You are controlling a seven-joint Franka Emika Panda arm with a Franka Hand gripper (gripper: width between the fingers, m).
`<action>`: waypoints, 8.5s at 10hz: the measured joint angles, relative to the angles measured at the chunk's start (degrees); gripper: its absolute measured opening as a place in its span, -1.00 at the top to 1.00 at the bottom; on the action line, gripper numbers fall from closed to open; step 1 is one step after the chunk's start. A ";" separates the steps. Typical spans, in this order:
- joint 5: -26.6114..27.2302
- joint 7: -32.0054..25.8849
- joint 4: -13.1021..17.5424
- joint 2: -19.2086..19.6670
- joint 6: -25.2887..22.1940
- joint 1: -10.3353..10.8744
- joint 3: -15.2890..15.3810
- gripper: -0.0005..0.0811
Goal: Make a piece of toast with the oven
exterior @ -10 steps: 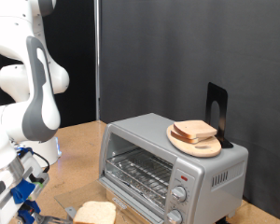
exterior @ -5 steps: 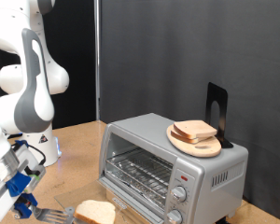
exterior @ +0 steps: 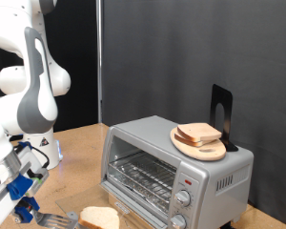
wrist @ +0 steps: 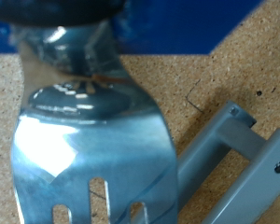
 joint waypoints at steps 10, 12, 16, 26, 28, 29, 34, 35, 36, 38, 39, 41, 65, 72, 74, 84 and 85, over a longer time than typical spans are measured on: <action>0.98 0.77 0.64 2.49 5.31 1.33 1.70 0.03; 1.27 0.92 0.74 2.72 5.77 1.41 2.48 0.03; 0.57 0.96 0.33 3.31 7.86 1.57 2.73 0.03; -1.86 -0.98 -0.50 4.04 9.32 1.34 2.96 0.03; -2.78 -2.67 -1.00 3.53 8.85 0.72 2.25 0.03; -2.78 -2.69 -1.06 3.04 8.22 0.63 2.24 0.03; -3.67 -1.49 -1.36 1.00 7.02 0.92 2.46 0.03; -7.05 0.67 -1.58 0.86 7.01 1.19 2.02 0.03; -11.83 3.98 -1.84 0.85 7.01 1.76 1.22 0.03; -15.93 7.43 -2.30 0.80 7.28 2.50 0.64 0.03; -16.50 8.11 -2.49 0.73 7.40 2.73 0.64 0.03; -16.95 8.82 -2.98 0.59 8.32 3.17 0.92 0.03; -27.57 21.39 -5.54 -0.77 11.17 6.62 0.29 0.03; -28.94 22.65 -5.12 -3.63 9.79 6.89 1.70 0.03; -34.06 22.76 -4.80 -4.60 9.61 6.81 0.69 0.03; -51.31 38.82 -5.16 0.11 18.63 8.47 -0.05 0.03; -52.09 39.60 -5.20 0.42 19.03 8.57 -0.13 0.03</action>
